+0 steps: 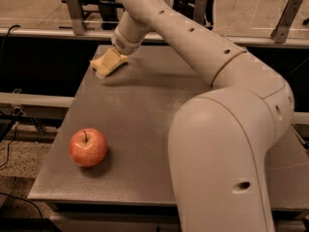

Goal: Pick sponge

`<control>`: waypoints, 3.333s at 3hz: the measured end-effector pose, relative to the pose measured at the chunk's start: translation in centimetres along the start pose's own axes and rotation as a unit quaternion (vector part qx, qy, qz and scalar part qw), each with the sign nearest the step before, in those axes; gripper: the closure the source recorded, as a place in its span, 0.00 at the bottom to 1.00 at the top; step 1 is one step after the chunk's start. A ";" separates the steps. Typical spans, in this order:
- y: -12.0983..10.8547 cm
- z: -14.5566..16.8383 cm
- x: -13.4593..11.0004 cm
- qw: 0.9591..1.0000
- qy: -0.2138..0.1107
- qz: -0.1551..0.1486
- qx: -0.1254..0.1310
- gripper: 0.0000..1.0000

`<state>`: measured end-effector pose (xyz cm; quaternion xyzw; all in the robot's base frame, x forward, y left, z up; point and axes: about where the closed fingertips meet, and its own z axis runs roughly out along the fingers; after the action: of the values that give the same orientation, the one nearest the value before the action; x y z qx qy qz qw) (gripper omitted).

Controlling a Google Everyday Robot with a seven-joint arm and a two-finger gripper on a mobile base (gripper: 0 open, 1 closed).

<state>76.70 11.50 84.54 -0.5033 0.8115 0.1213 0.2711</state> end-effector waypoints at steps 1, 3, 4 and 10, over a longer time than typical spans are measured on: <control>-0.7 0.8 0.1 1.000 0.005 0.002 0.000 0.00; -1.3 1.1 -0.3 1.000 0.003 0.001 -0.005 0.41; -1.1 0.2 -0.3 1.000 -0.004 -0.006 -0.011 0.64; 3.9 -15.9 0.4 0.982 -0.059 -0.159 -0.089 1.00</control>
Offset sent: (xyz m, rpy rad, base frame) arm 0.0248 -0.0019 -0.0031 -0.0182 -0.0004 -0.0129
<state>68.06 5.52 97.10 -0.6397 0.6900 0.1778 0.2881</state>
